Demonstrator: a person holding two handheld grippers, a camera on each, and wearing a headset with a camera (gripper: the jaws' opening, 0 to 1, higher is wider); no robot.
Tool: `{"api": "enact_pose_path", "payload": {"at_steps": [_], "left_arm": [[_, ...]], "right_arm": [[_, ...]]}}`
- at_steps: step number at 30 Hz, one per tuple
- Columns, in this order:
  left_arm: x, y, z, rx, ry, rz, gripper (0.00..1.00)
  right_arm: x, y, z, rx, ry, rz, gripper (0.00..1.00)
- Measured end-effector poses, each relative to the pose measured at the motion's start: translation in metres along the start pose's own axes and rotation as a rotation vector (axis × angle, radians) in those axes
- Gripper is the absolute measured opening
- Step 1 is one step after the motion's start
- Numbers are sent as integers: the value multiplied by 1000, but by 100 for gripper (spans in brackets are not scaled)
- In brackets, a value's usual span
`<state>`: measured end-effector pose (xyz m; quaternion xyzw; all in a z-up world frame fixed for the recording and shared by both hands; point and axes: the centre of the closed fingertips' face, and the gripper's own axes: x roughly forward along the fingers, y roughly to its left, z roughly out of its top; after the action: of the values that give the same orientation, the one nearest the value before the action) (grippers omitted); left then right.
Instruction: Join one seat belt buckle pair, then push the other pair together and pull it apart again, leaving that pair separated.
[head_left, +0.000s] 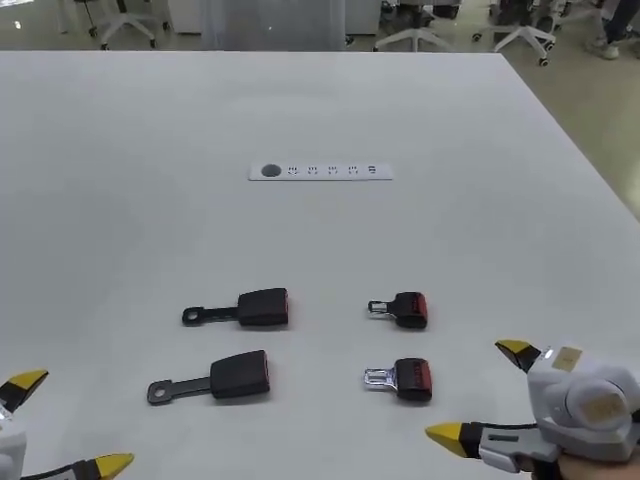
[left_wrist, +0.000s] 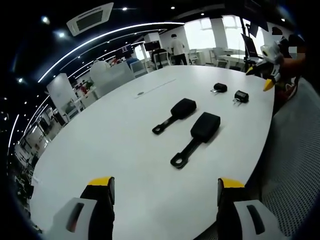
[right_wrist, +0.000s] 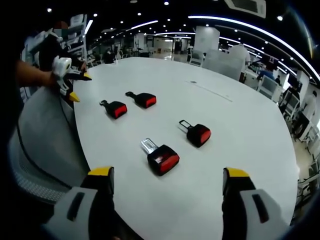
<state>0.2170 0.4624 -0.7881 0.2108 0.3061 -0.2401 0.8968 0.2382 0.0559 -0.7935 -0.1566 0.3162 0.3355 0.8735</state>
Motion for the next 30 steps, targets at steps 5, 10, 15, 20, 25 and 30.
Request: {"api": "enact_pose_path", "payload": {"at_steps": [5, 10, 15, 20, 25, 30], "left_arm": [[0, 1, -2, -3, 13, -1, 85], [-3, 4, 1, 12, 9, 24, 84], [-3, 3, 1, 33, 19, 22, 83], [-3, 3, 2, 31, 13, 24, 84], [-3, 2, 2, 22, 8, 18, 84], [-3, 0, 4, 29, 0, 7, 85]], "right_arm": [[1, -3, 7, 3, -9, -8, 91], [2, 0, 9, -20, -12, -7, 91], [4, 3, 7, -35, -6, -1, 91], [4, 3, 5, -51, 2, -2, 91], [3, 3, 6, -55, 2, -2, 91], [6, 6, 7, -60, 4, 9, 90]]}}
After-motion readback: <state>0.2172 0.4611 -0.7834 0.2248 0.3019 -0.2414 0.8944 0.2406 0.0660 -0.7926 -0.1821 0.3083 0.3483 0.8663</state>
